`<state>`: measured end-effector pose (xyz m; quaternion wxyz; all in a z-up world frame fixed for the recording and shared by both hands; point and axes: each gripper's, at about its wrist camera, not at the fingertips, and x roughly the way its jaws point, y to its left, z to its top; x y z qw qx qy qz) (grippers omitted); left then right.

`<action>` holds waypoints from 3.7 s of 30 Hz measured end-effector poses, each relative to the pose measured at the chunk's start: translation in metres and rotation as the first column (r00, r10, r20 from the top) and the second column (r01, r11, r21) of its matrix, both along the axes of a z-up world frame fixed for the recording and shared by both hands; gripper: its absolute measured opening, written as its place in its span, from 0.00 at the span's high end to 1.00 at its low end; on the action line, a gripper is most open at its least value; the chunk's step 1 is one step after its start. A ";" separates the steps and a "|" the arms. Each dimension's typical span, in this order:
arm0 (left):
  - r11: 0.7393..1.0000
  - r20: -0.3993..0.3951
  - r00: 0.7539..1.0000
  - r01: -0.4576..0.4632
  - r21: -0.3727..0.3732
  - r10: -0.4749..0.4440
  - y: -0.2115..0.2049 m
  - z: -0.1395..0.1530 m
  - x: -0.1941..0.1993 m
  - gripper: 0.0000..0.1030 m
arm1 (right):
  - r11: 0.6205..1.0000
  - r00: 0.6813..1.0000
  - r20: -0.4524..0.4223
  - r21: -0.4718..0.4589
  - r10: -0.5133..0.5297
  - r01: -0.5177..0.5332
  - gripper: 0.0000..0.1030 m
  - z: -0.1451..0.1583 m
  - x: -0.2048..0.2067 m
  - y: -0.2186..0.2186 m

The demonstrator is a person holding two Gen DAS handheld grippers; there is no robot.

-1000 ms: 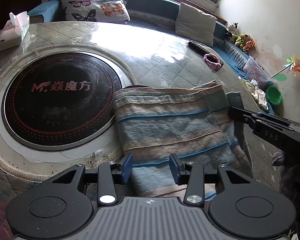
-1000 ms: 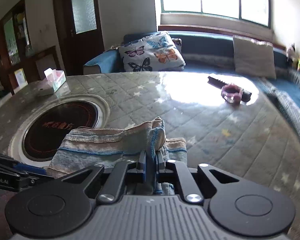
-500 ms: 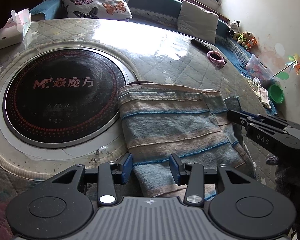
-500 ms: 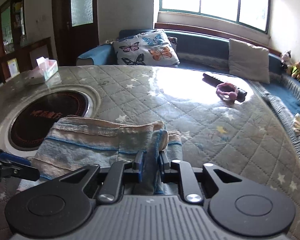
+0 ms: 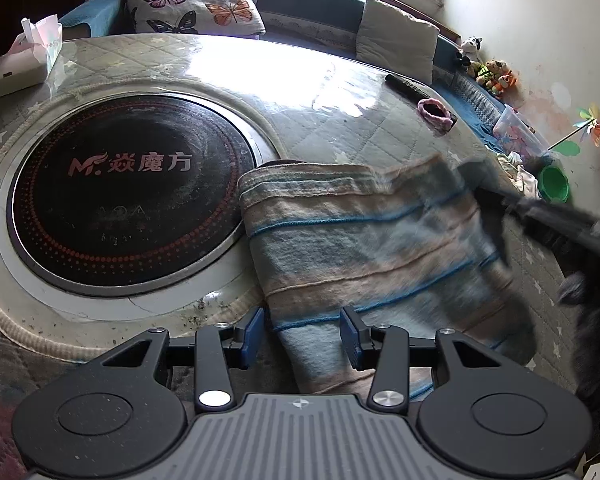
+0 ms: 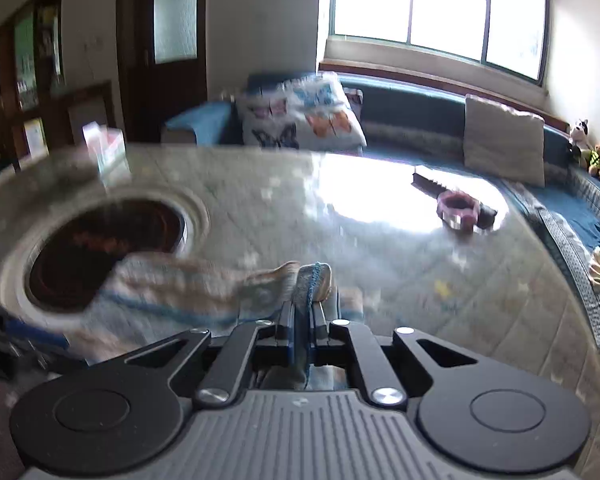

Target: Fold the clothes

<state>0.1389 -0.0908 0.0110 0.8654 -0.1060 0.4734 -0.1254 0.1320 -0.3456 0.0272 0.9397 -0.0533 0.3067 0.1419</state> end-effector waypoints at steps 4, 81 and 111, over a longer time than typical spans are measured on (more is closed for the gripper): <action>1.000 -0.005 1.000 0.006 0.001 -0.006 -0.003 -0.001 0.001 0.56 | 1.000 0.999 0.028 0.012 -0.021 0.021 0.94 0.007 0.013 -0.005; 0.822 0.163 0.835 0.450 0.350 -0.526 -0.006 -0.012 -0.123 0.94 | 0.961 0.964 -0.264 0.273 0.044 0.031 0.94 -0.049 -0.130 -0.056; 0.841 0.198 0.820 0.503 0.201 -0.538 -0.044 -0.010 -0.083 0.85 | 0.998 0.998 -0.057 0.061 0.028 -0.024 0.94 -0.044 -0.103 -0.014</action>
